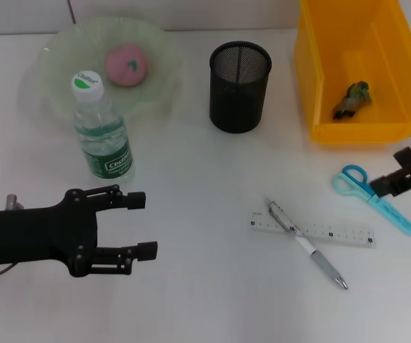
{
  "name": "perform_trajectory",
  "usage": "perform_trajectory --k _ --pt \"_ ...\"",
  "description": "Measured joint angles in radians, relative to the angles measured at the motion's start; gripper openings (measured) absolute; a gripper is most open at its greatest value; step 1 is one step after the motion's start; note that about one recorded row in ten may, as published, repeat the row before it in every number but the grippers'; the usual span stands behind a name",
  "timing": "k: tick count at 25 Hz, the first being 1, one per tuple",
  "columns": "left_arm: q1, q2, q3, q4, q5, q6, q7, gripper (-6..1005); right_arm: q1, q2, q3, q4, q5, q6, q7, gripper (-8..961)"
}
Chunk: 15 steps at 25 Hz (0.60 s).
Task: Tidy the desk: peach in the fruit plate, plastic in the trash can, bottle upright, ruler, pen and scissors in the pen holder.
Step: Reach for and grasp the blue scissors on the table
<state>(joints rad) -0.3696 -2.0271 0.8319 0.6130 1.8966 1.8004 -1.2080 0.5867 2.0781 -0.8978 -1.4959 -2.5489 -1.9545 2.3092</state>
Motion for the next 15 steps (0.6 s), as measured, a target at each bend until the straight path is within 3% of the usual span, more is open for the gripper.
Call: perform_trajectory --k 1,6,15 --pt "-0.004 -0.001 0.001 -0.001 0.001 -0.007 0.0 844 0.003 0.004 -0.078 -0.031 -0.072 0.004 0.067 801" --pt "-0.022 -0.003 0.013 -0.002 0.002 -0.028 -0.008 844 -0.017 0.01 -0.207 -0.016 -0.176 0.087 0.204 797" --pt "-0.026 -0.006 0.01 0.0 0.002 -0.079 -0.032 844 -0.019 0.007 -0.234 0.135 -0.208 0.21 0.262 787"
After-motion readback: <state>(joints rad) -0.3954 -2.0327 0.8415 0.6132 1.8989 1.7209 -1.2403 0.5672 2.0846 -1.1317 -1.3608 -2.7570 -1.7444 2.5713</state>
